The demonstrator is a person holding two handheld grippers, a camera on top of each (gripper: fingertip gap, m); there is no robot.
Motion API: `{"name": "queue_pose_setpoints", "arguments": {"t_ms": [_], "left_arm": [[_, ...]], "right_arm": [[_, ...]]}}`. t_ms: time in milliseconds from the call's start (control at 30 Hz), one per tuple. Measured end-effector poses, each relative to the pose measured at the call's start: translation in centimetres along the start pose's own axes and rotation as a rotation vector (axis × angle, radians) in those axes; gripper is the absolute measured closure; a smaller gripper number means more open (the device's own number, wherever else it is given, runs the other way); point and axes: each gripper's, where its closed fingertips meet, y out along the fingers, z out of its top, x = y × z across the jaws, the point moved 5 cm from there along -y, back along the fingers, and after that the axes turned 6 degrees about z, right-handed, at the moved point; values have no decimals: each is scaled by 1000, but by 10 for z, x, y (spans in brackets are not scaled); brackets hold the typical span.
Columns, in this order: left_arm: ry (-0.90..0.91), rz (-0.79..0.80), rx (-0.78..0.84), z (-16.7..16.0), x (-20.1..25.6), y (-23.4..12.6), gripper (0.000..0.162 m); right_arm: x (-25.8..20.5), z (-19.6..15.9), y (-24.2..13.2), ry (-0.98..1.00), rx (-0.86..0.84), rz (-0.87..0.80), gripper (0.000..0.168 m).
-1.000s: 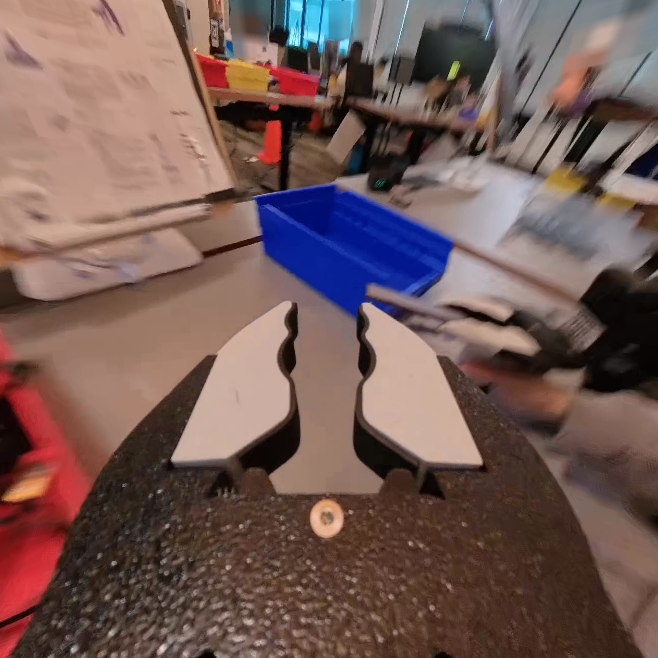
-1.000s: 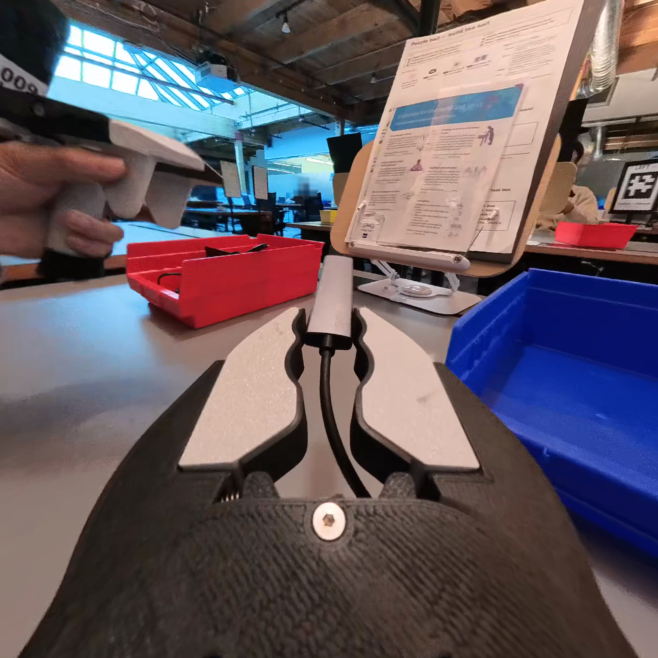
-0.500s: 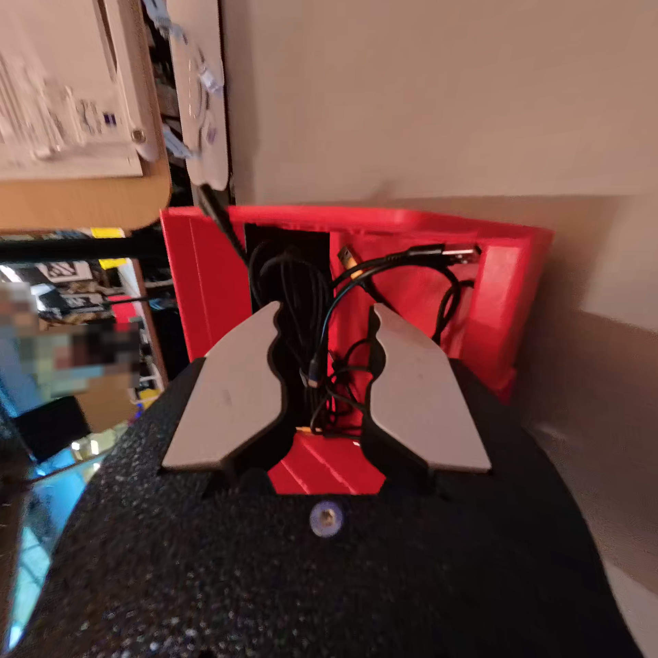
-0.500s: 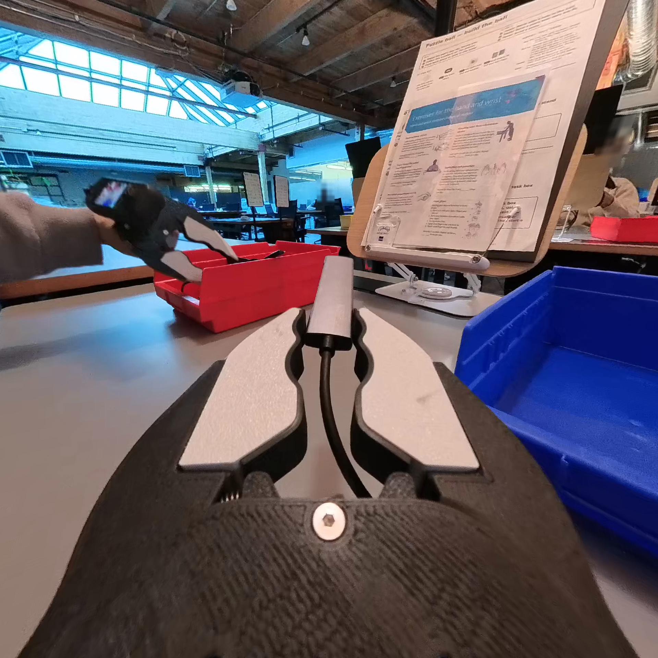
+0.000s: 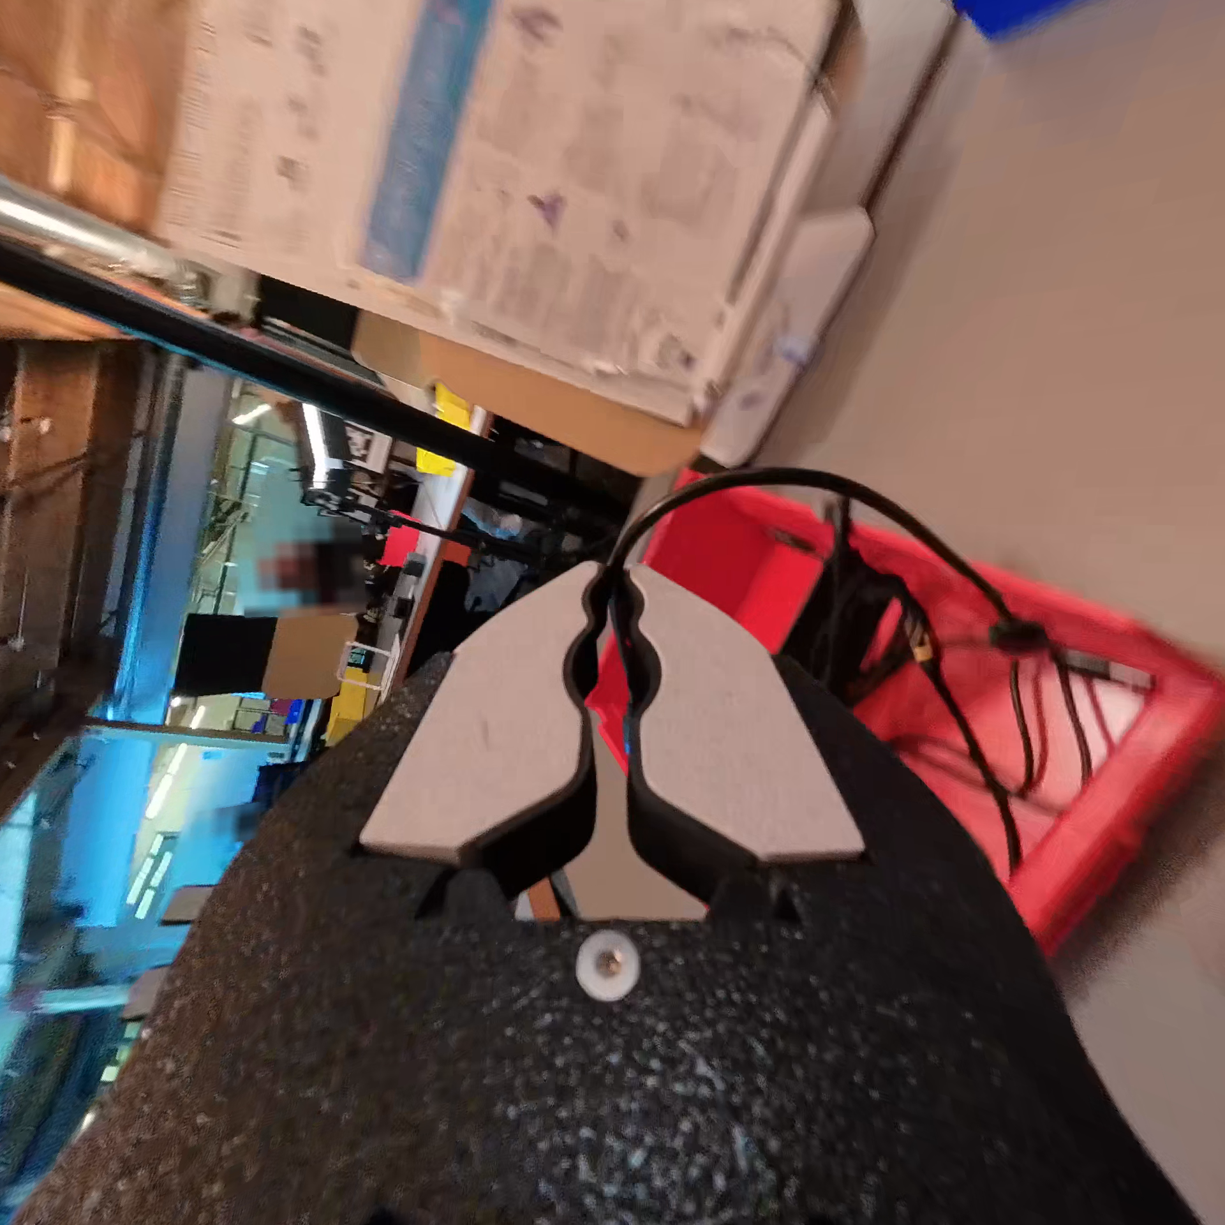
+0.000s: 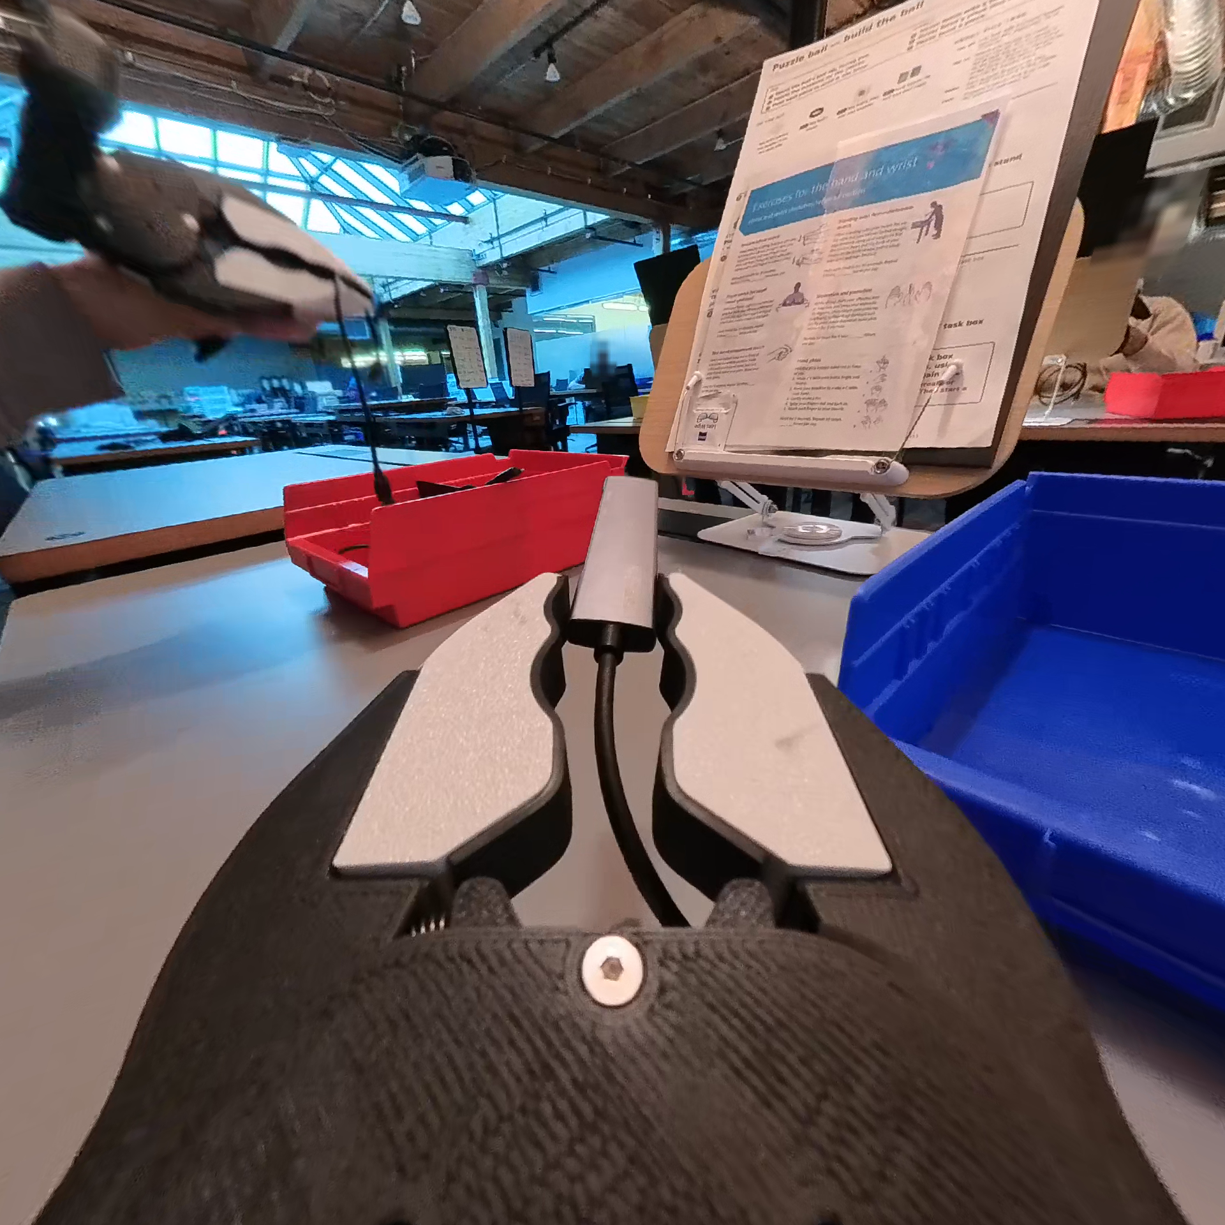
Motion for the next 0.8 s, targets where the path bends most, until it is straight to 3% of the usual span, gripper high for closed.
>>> {"name": "queue_pose_setpoints", "arguments": {"t_ms": [33, 133, 233, 367, 567, 800], "left_arm": [[-59, 32, 27, 11, -13, -6, 159], [-178, 25, 120, 47, -28, -22, 160], [-158, -79, 287, 89, -8, -34, 160], [156, -178, 465, 125, 67, -38, 160], [734, -214, 616, 145, 218, -50, 159], [890, -264, 739, 147, 291, -69, 159]], "right_arm": [[1, 0, 0, 9, 4, 0, 143], [5, 2, -4, 37, 35, -8, 143], [8, 4, -8, 70, 70, -15, 143], [8, 4, -8, 75, 76, -5, 144], [10, 4, -8, 96, 77, 9, 143], [13, 5, -9, 121, 100, 15, 143]]}}
